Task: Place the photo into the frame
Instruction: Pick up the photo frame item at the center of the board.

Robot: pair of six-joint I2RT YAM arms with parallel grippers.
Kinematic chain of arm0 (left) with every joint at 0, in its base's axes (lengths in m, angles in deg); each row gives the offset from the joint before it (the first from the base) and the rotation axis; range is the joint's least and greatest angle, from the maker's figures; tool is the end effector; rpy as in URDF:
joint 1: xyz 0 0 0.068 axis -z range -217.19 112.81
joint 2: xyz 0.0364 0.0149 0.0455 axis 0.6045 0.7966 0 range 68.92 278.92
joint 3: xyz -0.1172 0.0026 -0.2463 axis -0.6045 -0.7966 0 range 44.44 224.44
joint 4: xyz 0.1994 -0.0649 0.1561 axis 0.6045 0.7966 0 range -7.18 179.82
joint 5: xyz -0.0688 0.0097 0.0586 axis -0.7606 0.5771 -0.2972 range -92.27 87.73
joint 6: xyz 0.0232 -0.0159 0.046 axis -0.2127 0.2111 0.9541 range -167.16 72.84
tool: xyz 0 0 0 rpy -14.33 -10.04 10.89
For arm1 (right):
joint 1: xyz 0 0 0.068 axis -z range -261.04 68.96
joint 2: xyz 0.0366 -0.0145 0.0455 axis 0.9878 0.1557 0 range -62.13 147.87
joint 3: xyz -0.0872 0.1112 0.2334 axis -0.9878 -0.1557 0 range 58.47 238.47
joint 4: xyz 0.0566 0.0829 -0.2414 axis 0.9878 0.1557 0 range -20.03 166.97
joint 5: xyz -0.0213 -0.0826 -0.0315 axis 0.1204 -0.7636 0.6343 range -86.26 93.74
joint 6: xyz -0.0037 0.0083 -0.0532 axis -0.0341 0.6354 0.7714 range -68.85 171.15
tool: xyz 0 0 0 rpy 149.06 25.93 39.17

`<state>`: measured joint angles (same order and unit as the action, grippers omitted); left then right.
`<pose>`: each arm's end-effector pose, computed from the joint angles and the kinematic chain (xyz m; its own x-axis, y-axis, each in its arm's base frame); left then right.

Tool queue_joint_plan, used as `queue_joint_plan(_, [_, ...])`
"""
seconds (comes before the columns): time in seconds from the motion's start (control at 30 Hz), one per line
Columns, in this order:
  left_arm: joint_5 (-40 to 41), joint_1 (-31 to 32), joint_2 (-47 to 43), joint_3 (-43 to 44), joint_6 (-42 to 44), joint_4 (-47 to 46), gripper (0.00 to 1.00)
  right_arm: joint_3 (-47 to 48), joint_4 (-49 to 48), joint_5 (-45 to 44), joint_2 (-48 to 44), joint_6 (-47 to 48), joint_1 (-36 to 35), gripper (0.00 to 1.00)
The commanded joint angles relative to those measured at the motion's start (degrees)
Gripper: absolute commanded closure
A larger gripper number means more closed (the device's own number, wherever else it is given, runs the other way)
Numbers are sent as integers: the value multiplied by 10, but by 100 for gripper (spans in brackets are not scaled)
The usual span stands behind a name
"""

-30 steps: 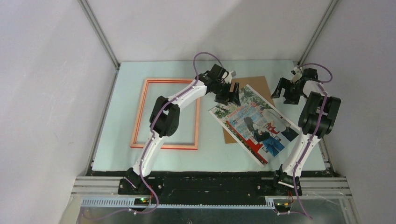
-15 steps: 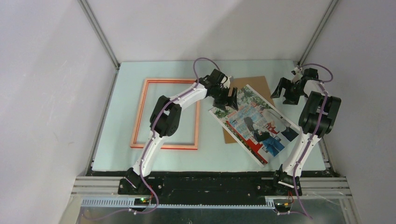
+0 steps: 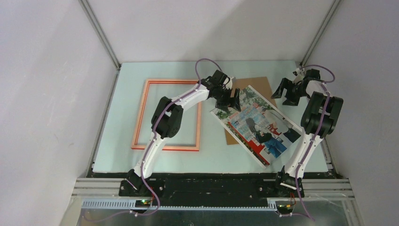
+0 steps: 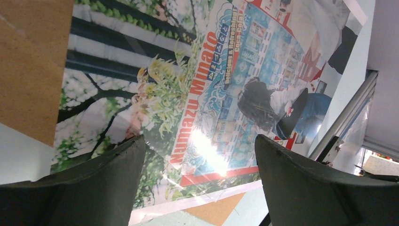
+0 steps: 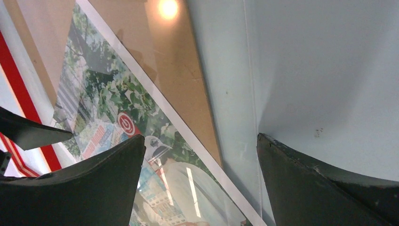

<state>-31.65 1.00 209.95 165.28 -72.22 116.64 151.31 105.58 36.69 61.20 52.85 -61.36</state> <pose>0.4117 -0.3460 0.1663 -0.9003 0.2387 -0.3640 0.4239 0.6709 -0.6085 0.4290 -0.1329 0.1665 -0.8626 0.2823 -0.4198 0.0497 0.8731 0.4850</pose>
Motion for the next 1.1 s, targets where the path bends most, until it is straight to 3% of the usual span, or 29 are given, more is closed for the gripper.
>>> queue_joint_plan(0.0, [-20,10,3,13,-16,-3,9,23,16,30,22,-6,-4,8])
queue_joint_plan(0.43, [-28,16,16,17,-14,-7,9,25,48,117,6,25,4,11])
queue_joint_plan(1.07, [-36,15,-14,-17,51,-7,9,-21,157,216,-118,149,4,20])
